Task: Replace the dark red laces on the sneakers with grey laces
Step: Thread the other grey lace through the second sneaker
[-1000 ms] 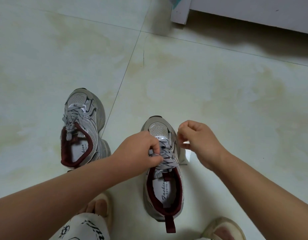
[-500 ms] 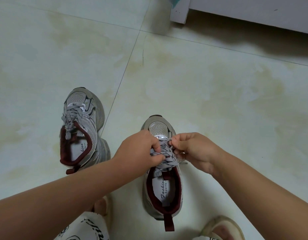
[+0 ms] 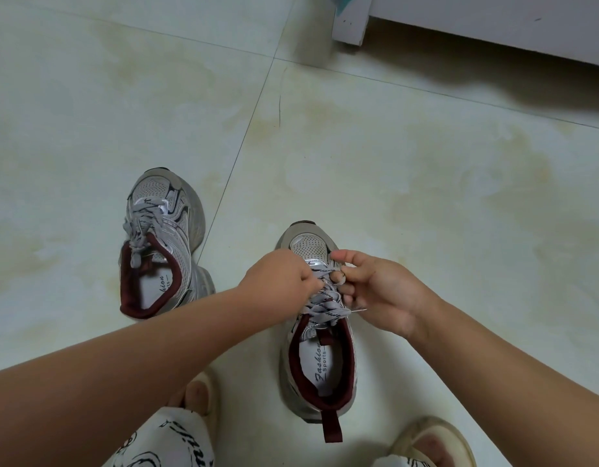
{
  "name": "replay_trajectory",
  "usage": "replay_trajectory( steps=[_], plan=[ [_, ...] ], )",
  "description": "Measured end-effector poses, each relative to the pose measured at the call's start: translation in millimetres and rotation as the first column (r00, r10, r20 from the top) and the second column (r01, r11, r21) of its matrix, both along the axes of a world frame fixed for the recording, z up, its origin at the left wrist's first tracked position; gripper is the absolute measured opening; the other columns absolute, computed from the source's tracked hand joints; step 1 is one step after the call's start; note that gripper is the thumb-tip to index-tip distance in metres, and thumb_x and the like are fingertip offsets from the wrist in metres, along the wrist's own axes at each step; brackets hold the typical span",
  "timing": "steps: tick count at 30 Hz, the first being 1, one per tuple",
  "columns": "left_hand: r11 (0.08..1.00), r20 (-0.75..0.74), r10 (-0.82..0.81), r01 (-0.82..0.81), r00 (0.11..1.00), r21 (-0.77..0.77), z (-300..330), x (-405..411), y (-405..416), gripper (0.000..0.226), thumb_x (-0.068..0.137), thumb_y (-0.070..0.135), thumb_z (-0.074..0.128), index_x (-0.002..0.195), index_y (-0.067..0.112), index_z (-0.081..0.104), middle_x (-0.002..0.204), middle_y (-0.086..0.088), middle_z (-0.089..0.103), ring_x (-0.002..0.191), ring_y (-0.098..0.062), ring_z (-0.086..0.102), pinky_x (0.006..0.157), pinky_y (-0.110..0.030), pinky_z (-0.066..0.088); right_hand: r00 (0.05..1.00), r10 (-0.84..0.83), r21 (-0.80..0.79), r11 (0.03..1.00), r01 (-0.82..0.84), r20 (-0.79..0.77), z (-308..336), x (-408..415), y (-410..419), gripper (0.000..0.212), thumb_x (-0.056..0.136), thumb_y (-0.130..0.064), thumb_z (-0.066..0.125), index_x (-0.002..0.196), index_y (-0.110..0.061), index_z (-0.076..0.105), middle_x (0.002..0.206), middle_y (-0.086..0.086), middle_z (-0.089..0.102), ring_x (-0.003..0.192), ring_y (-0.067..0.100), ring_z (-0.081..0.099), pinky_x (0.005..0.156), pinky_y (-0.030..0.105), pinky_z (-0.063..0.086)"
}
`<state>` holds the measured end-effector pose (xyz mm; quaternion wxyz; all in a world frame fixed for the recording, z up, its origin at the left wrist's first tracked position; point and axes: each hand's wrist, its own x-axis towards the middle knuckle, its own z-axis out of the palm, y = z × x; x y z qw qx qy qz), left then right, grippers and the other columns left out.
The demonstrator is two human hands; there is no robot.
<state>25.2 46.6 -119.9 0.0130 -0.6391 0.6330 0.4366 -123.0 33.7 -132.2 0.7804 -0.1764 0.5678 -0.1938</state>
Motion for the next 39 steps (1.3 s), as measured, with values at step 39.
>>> replay_trajectory(
  steps=[39],
  plan=[
    [0.957,-0.324,0.189,-0.247,0.927,-0.150,-3.2,16.5,35.0,0.025,0.073,0.020,0.073,0.065,0.032,0.053,0.086,0.006,0.048,0.081,-0.017,0.056,0.079,-0.040,0.054,0.563,0.291,-0.384,0.492,-0.781,-0.773,9.3,3.4,12.5,0.008,0.082,-0.010,0.056,0.074,-0.013,0.057,0.072,0.001,0.061,0.065,0.017,0.053,0.063,0.030,0.045]
  ],
)
